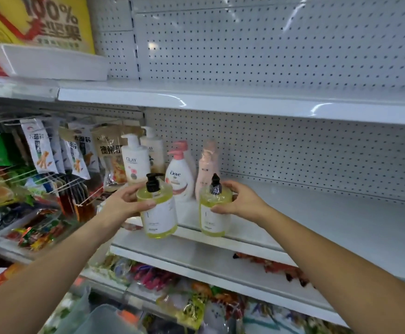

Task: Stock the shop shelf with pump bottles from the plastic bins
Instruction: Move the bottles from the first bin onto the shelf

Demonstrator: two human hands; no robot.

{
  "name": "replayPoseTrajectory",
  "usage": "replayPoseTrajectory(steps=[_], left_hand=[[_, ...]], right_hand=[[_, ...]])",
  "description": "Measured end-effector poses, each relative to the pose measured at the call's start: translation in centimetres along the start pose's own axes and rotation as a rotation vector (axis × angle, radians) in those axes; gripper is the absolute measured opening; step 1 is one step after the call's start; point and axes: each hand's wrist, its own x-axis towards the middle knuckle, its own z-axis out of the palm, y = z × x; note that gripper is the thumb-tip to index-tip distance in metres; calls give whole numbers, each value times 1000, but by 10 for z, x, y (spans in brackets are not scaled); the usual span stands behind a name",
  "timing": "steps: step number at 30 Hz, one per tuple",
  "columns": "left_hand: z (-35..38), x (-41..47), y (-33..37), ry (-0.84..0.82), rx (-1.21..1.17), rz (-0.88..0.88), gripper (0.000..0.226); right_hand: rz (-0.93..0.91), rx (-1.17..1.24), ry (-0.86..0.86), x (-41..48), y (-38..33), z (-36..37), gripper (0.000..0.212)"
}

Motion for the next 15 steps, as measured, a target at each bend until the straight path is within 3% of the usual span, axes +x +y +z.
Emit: replayPoseTrajectory(steps=[2, 6, 15], left_hand=[[11, 14, 1, -36, -10, 21, 70], [33, 43, 1, -151, -3, 51, 98], [67, 89, -7, -319, -64, 63, 82]], right_hand=[[9, -25, 49, -1, 3, -14, 65], [61, -33, 158, 3, 13, -36, 83], [160, -17, 305, 27, 42, -60, 68]])
